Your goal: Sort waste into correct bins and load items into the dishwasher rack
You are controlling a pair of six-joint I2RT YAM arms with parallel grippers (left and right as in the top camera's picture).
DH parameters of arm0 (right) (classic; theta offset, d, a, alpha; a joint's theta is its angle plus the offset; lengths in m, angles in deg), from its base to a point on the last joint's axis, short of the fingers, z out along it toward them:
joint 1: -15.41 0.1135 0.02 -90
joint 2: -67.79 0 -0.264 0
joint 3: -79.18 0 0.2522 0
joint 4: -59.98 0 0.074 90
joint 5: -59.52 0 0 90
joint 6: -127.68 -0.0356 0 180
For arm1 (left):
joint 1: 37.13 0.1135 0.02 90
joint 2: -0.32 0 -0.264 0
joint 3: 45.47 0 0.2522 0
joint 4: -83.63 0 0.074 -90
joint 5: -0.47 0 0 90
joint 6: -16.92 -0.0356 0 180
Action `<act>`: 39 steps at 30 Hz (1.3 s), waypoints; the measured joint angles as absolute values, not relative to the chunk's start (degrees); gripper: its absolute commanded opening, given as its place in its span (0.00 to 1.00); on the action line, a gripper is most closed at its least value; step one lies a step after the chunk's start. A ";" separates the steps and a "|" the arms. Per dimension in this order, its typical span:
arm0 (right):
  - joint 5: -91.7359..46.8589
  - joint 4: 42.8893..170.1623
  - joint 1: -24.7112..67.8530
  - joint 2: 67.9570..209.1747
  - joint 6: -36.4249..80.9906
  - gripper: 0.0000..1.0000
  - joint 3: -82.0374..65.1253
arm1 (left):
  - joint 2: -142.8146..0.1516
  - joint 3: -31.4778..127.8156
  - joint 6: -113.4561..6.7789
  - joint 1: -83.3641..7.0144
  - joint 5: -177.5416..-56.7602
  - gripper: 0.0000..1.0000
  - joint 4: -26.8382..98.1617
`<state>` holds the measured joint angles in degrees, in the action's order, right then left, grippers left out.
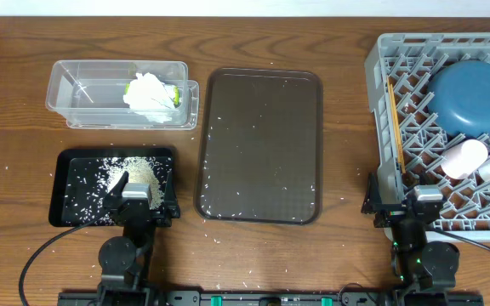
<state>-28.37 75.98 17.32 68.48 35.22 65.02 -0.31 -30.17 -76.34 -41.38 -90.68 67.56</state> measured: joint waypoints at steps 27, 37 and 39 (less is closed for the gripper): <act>-27.48 77.55 17.32 68.48 37.58 0.99 65.02 | -0.31 -30.17 -76.34 -41.38 -90.68 0.88 67.56; -27.45 77.55 17.32 68.48 37.93 0.99 65.02 | -0.31 -30.17 -76.36 -41.38 -90.68 0.89 67.56; -27.45 77.55 17.32 68.48 37.98 0.99 65.02 | -0.31 -30.17 -76.34 -41.38 -90.68 0.88 67.56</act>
